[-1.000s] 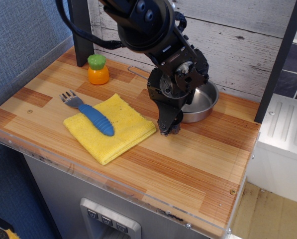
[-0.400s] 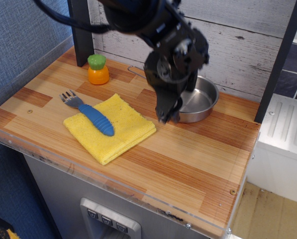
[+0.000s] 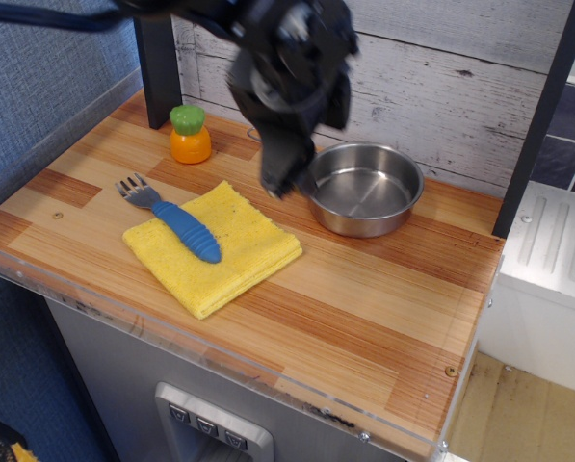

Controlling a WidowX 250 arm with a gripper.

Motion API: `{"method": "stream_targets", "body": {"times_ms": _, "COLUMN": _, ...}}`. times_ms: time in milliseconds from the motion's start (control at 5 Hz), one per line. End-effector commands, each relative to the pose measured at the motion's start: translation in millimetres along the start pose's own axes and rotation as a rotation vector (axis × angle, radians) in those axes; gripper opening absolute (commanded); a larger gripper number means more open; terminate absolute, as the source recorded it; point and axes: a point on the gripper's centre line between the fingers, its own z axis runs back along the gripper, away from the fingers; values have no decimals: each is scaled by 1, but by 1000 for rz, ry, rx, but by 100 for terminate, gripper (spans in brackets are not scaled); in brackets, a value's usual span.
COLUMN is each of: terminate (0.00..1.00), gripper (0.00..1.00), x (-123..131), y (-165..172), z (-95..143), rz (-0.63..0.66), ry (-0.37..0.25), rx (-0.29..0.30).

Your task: Move pot above blue fork on top of yellow cloth

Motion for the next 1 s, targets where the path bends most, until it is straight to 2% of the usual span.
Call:
{"method": "stream_targets", "body": {"times_ms": 0, "terminate": 0, "gripper": 100, "x": -28, "y": -25, "z": 29, "rz": -7, "ry": -1, "rx": -80}}
{"method": "stream_targets", "body": {"times_ms": 600, "terminate": 0, "gripper": 100, "x": -28, "y": -25, "z": 29, "rz": -7, "ry": -1, "rx": -80}}
{"method": "stream_targets", "body": {"times_ms": 800, "terminate": 100, "gripper": 100, "x": -28, "y": -25, "z": 29, "rz": -7, "ry": -1, "rx": -80}}
